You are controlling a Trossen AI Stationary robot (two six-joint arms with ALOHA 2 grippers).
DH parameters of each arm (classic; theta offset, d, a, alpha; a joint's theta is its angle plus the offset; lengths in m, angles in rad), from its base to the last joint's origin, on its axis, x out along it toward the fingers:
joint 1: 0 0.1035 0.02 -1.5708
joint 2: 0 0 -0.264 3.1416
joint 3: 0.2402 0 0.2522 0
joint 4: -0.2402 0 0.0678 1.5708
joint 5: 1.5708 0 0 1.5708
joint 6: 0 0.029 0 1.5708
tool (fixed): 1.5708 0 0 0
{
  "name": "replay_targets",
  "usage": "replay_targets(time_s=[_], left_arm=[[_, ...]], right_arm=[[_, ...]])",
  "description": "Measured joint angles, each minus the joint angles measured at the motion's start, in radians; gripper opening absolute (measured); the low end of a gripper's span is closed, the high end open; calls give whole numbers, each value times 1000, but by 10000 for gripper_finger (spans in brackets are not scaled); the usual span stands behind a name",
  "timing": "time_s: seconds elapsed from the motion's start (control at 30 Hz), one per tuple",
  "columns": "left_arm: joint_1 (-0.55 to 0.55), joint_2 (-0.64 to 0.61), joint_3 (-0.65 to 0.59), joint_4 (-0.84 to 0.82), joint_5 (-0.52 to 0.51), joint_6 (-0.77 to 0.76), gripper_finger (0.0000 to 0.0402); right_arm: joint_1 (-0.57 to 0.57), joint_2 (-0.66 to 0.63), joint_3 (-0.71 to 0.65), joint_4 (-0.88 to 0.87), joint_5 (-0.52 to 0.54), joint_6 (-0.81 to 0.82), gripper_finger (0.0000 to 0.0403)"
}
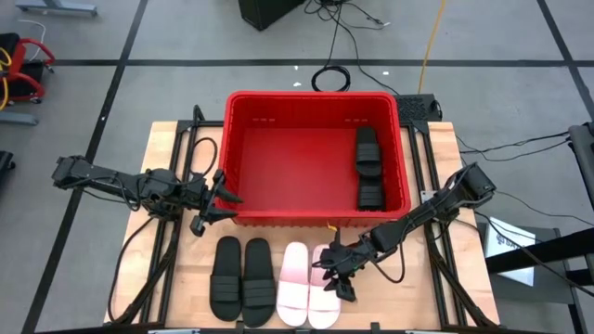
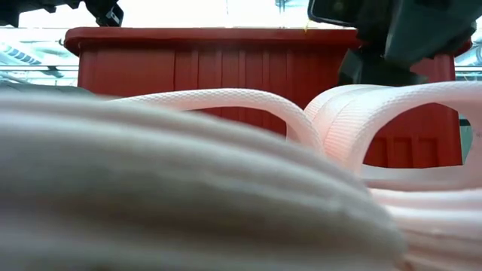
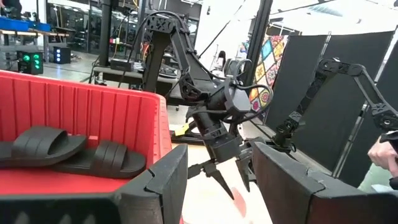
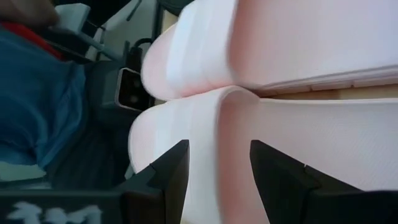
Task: Pick and place slides into bin
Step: Put the right white slide into the red bin
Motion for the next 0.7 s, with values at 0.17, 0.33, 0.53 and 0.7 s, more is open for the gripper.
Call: replay_targets(time_s=[0.17,0.33,0.53,0.7], left_arm=[[0,0,0,2,-1,11,184],[0,0,0,3,-1,11,184],[0,0,0,4,-1,9,184],[0,0,0,5,-1,8,184]], right_arm=[[18,4,-1,2,22,9,160],[34,4,-1,35,56,9,160],[43,36,0,47,53,38,160],[43,79,-1,77,38,64,160]])
